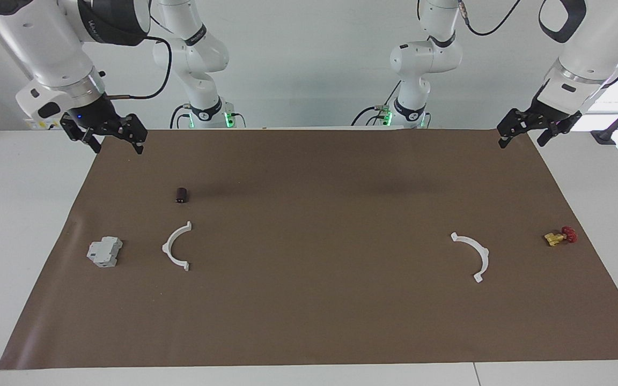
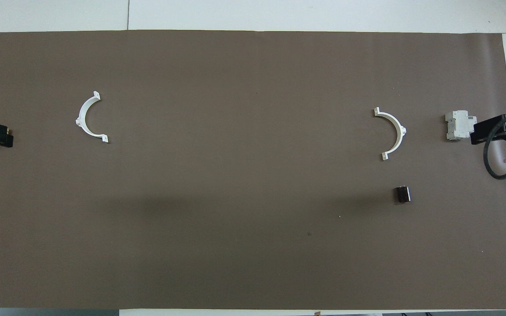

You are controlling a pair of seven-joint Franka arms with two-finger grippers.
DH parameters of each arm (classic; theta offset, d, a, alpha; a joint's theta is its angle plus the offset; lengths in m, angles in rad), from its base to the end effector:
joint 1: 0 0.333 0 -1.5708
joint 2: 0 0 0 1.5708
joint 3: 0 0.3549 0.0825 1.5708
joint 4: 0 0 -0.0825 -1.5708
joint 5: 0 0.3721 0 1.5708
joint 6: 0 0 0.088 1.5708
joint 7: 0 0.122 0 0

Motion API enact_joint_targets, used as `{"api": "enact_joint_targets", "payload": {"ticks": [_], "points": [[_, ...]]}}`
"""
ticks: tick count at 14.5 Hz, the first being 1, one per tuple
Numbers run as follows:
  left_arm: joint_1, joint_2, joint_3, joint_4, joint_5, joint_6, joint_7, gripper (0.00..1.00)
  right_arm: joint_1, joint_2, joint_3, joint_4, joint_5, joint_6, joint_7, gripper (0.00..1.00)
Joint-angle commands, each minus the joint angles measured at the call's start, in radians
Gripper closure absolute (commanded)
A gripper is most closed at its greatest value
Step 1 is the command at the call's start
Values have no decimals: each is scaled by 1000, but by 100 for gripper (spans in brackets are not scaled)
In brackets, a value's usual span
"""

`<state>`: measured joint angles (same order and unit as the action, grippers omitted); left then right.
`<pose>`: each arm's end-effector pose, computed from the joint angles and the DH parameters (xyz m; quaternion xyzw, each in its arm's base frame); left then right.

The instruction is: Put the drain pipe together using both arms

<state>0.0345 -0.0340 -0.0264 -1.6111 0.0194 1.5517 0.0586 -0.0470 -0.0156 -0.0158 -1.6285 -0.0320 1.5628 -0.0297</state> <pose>0.5278 0.0064 0.6465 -0.9996 0.0252 0.0130 0.0097 0.5327 -0.0375 0.6297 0.9994 -0.0163 -0.0258 0.0147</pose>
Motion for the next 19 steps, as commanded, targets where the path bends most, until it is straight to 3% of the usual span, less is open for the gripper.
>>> {"api": "enact_joint_targets", "payload": {"ticks": [1,9,13,16,19], "points": [[-1,0,2,3,-7,-2,18,0,-10,-9,5,-8,15,-14,10,0],[-5,-21,3,-39,-6,-9,14,0,-10,-9,5,-8,15,-14,10,0],[2,-21,3,-118,-6,120,27,0,-10,-9,5,-8,15,-14,10,0],[4,-17,3,-229,-6,276,26,0,-10,-9,5,-8,15,-14,10,0],[5,55,3,-274,-6,414,24,0,-10,-9,5,-8,15,-14,10,0]]}}
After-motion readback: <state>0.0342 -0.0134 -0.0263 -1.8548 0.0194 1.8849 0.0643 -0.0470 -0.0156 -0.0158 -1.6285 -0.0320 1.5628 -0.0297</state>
